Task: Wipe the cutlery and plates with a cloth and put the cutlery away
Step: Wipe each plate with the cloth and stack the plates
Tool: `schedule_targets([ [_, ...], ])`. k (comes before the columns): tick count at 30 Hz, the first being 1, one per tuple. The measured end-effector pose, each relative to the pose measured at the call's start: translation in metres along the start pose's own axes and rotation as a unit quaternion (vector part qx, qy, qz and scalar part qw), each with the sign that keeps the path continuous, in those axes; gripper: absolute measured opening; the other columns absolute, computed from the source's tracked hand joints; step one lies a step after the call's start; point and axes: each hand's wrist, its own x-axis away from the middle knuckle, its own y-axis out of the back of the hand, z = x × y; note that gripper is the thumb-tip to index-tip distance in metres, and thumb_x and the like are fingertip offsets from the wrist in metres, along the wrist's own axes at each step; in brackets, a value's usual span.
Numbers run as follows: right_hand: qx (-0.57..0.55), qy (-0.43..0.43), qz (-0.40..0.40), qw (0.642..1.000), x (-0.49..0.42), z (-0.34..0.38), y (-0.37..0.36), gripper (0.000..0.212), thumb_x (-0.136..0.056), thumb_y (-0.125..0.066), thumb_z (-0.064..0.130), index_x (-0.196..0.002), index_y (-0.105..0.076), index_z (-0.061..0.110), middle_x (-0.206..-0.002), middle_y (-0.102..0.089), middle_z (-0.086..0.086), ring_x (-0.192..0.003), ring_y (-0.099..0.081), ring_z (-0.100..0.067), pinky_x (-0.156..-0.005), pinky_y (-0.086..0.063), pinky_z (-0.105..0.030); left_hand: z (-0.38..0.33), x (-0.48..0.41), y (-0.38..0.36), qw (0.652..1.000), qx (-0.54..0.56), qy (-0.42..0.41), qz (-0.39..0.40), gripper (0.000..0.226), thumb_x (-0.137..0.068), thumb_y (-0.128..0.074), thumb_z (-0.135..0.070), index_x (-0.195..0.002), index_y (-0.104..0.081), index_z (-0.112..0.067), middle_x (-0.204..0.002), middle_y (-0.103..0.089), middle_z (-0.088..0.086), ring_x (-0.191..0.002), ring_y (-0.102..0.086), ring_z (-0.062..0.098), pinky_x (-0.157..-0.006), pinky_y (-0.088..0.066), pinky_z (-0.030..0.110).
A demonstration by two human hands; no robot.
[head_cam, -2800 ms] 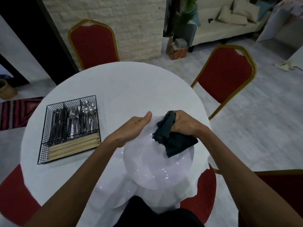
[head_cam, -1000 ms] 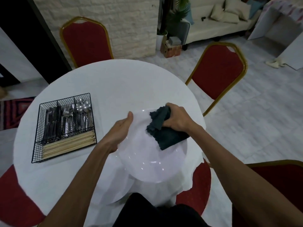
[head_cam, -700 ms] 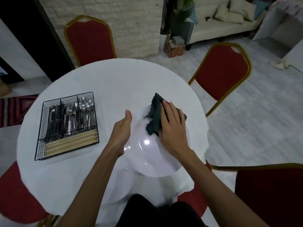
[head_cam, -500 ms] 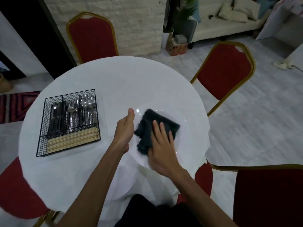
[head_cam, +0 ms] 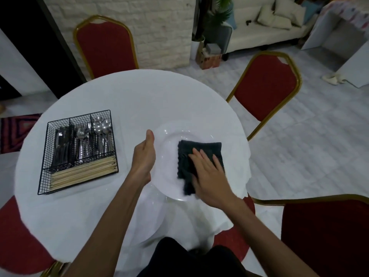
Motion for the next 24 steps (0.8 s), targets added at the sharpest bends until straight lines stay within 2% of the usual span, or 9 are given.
schedule_targets([
  [3, -0.109, -0.019, -0.026, 0.994, -0.01, 0.046, -0.011, 0.065, -0.101, -0.015, 0.043, -0.162, -0.003, 0.023, -0.169, 0.003, 0.007, -0.155, 0.011, -0.01, -0.125, 0.01, -0.035, 0.005, 0.012, -0.019, 0.999, -0.02, -0.012, 0.029, 0.047, -0.101, -0.037, -0.058, -0.096, -0.065, -0.021, -0.091, -0.064, -0.011, -0.084, -0.06, 0.005, -0.079, -0.045, 0.026],
  [6, -0.195, 0.018, -0.017, 0.981, 0.004, 0.063, -0.016, 0.059, -0.107, -0.031, 0.033, -0.162, -0.015, 0.02, -0.168, -0.019, 0.006, -0.156, -0.008, -0.007, -0.127, -0.006, -0.035, 0.004, 0.009, -0.016, 0.999, -0.033, -0.03, 0.013, 0.054, -0.101, -0.036, -0.058, -0.091, -0.062, -0.012, -0.091, -0.067, 0.003, -0.086, -0.063, 0.019, -0.073, -0.048, 0.029],
  [9, -0.141, 0.119, -0.039, 0.982, 0.034, 0.04, -0.021, 0.05, -0.102, -0.045, 0.033, -0.15, -0.047, 0.02, -0.151, -0.052, 0.006, -0.143, -0.041, -0.013, -0.117, -0.033, -0.04, 0.004, 0.001, 0.001, 1.0, 0.002, -0.023, -0.019, 0.054, -0.102, -0.035, -0.059, -0.117, -0.064, -0.015, -0.115, -0.054, -0.005, -0.11, -0.049, 0.013, -0.1, -0.037, 0.031],
  [12, -0.003, 0.125, -0.107, 0.986, 0.03, -0.005, -0.01, 0.043, -0.097, -0.05, 0.044, -0.134, -0.065, 0.029, -0.142, -0.06, 0.012, -0.135, -0.05, -0.02, -0.112, -0.032, -0.046, 0.006, -0.002, 0.019, 1.0, -0.011, -0.001, -0.013, 0.057, -0.101, -0.033, -0.061, -0.128, -0.06, -0.018, -0.141, -0.047, -0.007, -0.132, -0.04, 0.014, -0.114, -0.026, 0.036],
  [15, 0.111, 0.088, -0.132, 0.981, 0.0, -0.028, 0.012, 0.053, -0.097, -0.048, 0.049, -0.145, -0.055, 0.027, -0.156, -0.047, 0.001, -0.145, -0.04, -0.029, -0.117, -0.029, -0.052, -0.001, -0.002, 0.027, 0.999, -0.047, 0.01, 0.024, 0.072, -0.098, -0.033, -0.067, -0.151, -0.041, -0.018, -0.159, -0.036, -0.002, -0.146, -0.033, 0.021, -0.119, -0.025, 0.042],
  [18, 0.046, 0.044, -0.074, 0.995, -0.032, -0.017, 0.033, 0.07, -0.096, -0.06, 0.043, -0.157, -0.033, 0.02, -0.163, -0.033, -0.007, -0.146, -0.036, -0.03, -0.114, -0.04, -0.048, -0.004, 0.002, 0.022, 0.989, -0.117, 0.003, 0.086, 0.071, -0.099, -0.033, -0.064, -0.152, -0.039, -0.018, -0.158, -0.037, -0.001, -0.145, -0.034, 0.021, -0.117, -0.025, 0.038],
  [19, 0.001, 0.036, -0.038, 0.999, -0.043, -0.01, 0.042, 0.07, -0.095, -0.063, 0.044, -0.155, -0.034, 0.023, -0.158, -0.041, -0.006, -0.138, -0.045, -0.027, -0.108, -0.046, -0.045, -0.006, 0.005, 0.019, 0.981, -0.144, -0.007, 0.128, 0.066, -0.098, -0.034, -0.064, -0.147, -0.047, -0.021, -0.154, -0.044, -0.001, -0.141, -0.042, 0.02, -0.116, -0.029, 0.039],
  [21, -0.077, 0.044, 0.032, 0.996, -0.059, 0.005, 0.057, 0.047, -0.091, -0.064, 0.054, -0.128, -0.055, 0.026, -0.119, -0.067, 0.001, -0.103, -0.062, -0.021, -0.085, -0.055, -0.043, -0.007, 0.009, 0.015, 0.955, -0.204, -0.042, 0.212, 0.053, -0.098, -0.036, -0.063, -0.121, -0.07, -0.029, -0.131, -0.067, -0.001, -0.12, -0.062, 0.015, -0.112, -0.042, 0.04],
  [24, -0.184, 0.003, 0.033, 0.982, -0.061, 0.009, 0.057, 0.046, -0.086, -0.068, 0.059, -0.086, -0.054, 0.016, -0.074, -0.063, -0.001, -0.07, -0.058, -0.021, -0.066, -0.049, -0.042, -0.012, 0.007, 0.02, 0.934, -0.255, -0.093, 0.234, 0.057, -0.096, -0.04, -0.066, -0.108, -0.077, -0.024, -0.109, -0.076, -0.005, -0.106, -0.069, 0.011, -0.105, -0.049, 0.041],
])
